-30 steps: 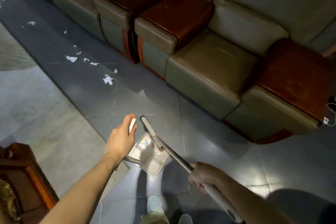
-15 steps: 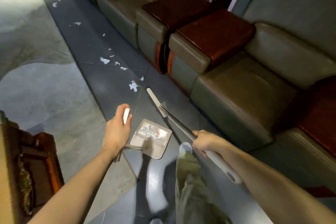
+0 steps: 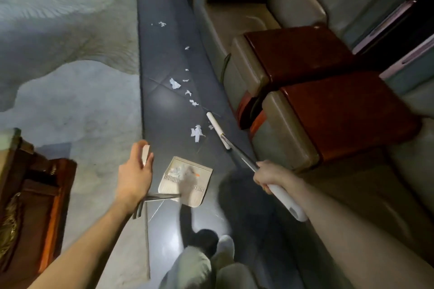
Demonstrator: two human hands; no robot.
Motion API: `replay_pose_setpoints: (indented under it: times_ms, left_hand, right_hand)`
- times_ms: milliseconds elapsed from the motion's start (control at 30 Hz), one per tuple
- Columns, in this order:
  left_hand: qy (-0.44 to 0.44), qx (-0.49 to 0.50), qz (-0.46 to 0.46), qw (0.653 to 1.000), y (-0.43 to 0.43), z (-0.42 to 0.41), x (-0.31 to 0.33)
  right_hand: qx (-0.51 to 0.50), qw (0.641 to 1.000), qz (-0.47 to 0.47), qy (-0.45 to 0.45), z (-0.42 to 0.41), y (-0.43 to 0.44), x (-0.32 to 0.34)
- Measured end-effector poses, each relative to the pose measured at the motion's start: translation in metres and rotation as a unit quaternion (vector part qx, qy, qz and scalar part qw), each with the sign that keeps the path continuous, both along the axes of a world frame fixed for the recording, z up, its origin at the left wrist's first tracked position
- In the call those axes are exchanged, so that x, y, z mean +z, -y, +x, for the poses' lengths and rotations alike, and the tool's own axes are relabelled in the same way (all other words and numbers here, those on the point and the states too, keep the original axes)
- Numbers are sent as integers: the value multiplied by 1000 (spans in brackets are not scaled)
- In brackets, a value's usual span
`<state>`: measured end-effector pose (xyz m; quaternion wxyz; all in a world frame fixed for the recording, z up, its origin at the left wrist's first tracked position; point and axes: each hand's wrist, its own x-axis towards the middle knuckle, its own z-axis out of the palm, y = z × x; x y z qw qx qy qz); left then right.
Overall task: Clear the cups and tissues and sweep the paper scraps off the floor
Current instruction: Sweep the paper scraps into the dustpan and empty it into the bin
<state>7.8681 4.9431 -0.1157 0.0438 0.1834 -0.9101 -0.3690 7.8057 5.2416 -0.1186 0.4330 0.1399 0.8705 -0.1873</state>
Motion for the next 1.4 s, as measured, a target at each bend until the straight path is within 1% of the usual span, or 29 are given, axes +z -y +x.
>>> replay_pose_setpoints:
  times_ms: [167, 300, 433, 500, 600, 700, 767, 900, 1000, 1100, 1200, 1300, 1400]
  left_hand:
    - [24, 24, -1, 999, 2, -80, -5]
    - [48, 7, -10, 999, 10, -145, -16]
    - [60, -13, -27, 998, 23, -208, -22]
    - [63, -13, -33, 997, 28, -229, -24]
    - [58, 4, -18, 998, 36, -249, -25]
    - [60, 7, -22, 998, 36, -264, -25]
    - [56, -2, -8, 998, 33, -273, -24]
    - [38, 9, 13, 999, 36, -283, -23]
    - [27, 33, 1, 999, 40, -298, -26]
    - [10, 56, -10, 998, 45, -327, -30]
    - [-4, 83, -11, 996, 49, -365, -36]
    - [14, 115, 7, 993, 54, -407, -36]
    - [21, 143, 0, 989, 56, -446, -33]
  right_hand:
    - [35, 999, 31, -7, -94, 7, -14]
    - [62, 997, 40, -4, -149, 19, -39]
    - [113, 992, 46, 4, -198, 36, -62]
    - [143, 989, 39, 25, -210, 50, -68]
    - [169, 983, 22, 71, -201, 67, -67]
    - [184, 972, 0, 148, -197, 66, -46]
    - [211, 964, -11, 161, -208, 59, -25]
    - [210, 969, -29, 125, -234, 46, 7]
    - [157, 981, -45, 103, -269, 42, 13]
    - [110, 989, -65, 79, -324, 39, 10]
    - [100, 990, -76, 64, -390, 40, 2]
    - [88, 991, -79, 54, -456, 48, -8]
    - [127, 989, -68, 41, -517, 59, -16]
